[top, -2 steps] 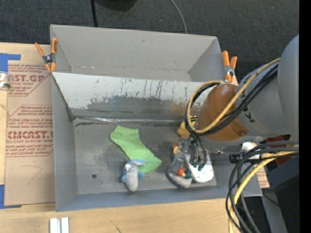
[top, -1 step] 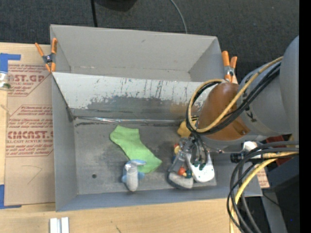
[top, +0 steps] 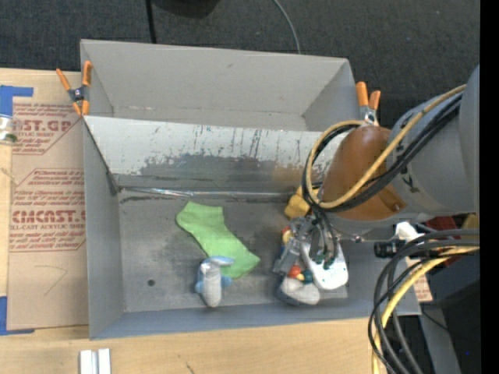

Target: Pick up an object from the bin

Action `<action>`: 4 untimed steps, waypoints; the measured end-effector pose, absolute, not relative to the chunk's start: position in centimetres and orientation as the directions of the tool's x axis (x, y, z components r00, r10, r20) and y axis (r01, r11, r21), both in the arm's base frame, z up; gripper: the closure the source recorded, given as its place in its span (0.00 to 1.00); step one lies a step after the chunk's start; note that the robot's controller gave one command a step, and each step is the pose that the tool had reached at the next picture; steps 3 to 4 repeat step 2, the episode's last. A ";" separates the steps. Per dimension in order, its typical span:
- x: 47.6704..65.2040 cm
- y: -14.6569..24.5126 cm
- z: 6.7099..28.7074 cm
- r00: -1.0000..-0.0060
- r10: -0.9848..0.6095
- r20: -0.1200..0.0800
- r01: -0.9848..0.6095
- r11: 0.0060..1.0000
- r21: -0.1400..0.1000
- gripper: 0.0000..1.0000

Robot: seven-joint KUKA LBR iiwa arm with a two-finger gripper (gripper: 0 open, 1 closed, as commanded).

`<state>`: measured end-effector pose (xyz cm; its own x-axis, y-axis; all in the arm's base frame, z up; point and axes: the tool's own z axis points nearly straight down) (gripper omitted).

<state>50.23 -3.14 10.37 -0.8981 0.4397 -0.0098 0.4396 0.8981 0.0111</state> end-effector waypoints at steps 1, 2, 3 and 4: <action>50.3 -3.1 11.7 -0.898 0.439 -0.012 0.439 0.898 0.012 1.00; 50.3 -3.1 12.8 -0.898 0.439 -0.010 0.439 0.898 0.012 1.00; 50.3 -3.1 12.8 -0.898 0.439 -0.010 0.439 0.898 0.012 1.00; 50.3 -3.1 12.8 -0.898 0.439 -0.010 0.439 0.898 0.012 1.00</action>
Offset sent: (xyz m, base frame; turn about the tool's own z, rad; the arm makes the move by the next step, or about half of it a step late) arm 0.0001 -0.0001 0.0519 0.0000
